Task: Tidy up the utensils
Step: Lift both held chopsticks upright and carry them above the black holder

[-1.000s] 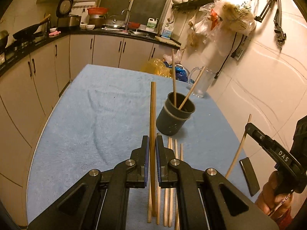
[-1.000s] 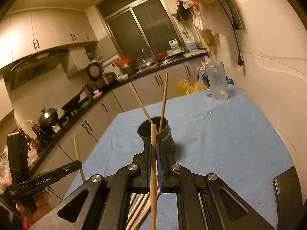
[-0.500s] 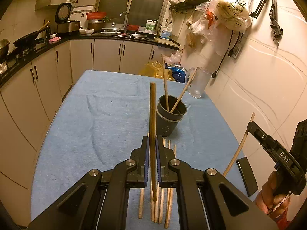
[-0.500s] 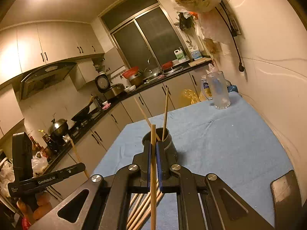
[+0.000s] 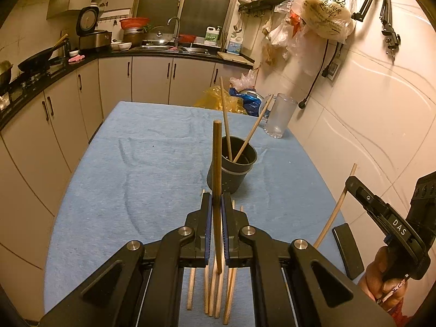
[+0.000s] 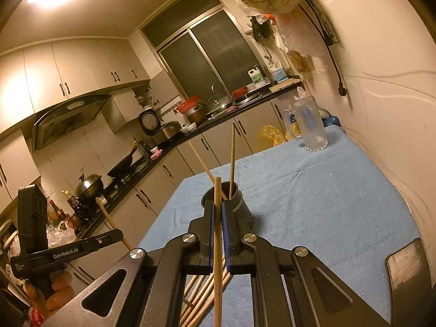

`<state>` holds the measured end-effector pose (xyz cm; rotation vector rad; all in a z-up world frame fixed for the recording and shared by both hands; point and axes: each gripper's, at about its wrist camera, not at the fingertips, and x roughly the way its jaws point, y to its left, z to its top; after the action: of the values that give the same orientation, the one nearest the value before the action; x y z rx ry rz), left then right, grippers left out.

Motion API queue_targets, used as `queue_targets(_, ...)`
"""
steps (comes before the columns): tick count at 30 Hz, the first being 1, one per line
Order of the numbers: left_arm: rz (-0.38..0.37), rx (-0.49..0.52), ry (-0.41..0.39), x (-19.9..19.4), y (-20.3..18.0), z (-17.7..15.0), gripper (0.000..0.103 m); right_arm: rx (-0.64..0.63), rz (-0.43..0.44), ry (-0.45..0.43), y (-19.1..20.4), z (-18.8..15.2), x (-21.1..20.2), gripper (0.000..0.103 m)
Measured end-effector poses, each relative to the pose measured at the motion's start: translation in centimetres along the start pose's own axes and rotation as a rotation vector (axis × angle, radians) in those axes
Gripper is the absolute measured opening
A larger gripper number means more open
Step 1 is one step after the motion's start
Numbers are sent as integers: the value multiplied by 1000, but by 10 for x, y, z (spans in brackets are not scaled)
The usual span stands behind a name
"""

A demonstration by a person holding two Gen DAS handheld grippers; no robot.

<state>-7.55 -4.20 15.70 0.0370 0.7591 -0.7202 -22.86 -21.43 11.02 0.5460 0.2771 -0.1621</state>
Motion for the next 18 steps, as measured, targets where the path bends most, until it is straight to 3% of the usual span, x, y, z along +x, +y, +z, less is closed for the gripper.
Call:
queue_targets(8,12,-14,-8,-2,1,7,6,27,13,-1,-8,8,2,6)
queue_targets(18,21,1,-53,-14,-1,34,6,16,36,-55,1,43,3,6)
